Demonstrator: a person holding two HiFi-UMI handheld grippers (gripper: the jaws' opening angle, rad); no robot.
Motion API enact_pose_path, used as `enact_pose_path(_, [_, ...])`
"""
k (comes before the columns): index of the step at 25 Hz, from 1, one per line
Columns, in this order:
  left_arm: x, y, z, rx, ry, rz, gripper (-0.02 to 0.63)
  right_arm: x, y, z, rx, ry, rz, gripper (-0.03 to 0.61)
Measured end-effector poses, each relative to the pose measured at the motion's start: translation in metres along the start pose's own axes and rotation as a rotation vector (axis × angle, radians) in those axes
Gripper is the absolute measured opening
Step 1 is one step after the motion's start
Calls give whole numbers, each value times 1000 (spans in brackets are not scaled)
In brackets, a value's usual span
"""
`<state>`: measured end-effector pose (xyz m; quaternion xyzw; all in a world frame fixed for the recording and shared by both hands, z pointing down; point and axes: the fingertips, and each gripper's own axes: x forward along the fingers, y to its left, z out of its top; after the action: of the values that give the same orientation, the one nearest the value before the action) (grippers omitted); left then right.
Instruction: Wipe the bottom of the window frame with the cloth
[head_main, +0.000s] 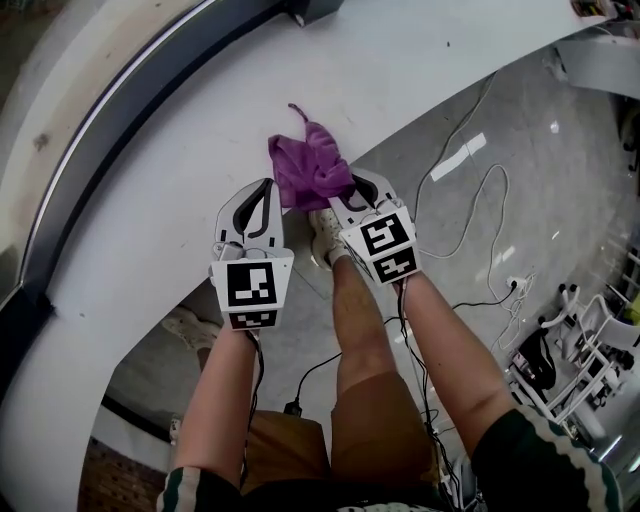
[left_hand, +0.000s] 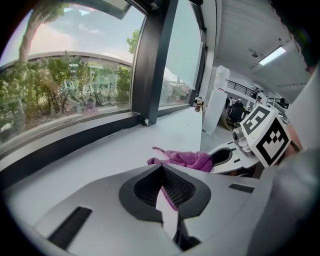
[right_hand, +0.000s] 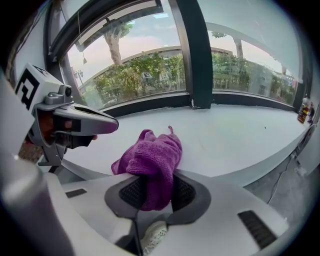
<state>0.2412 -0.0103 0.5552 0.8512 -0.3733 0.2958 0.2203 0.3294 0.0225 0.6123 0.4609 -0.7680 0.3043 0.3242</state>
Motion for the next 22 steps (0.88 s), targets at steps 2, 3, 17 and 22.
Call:
enact_pose_path(2, [-7, 5, -5, -6, 0, 7, 9, 3, 13, 0, -7, 10, 16, 103])
enact_pose_path(3, [-10, 7, -8, -11, -1, 12, 9, 4, 18, 0, -11, 16, 24, 103])
enact_pose_path(17, [-63, 61, -34, -31, -19, 120, 9, 16, 81, 1, -62, 59, 78, 103])
enact_pose_path(22, [-78, 64, -43, -69, -20, 128, 9, 16, 110, -4, -81, 85, 120, 103])
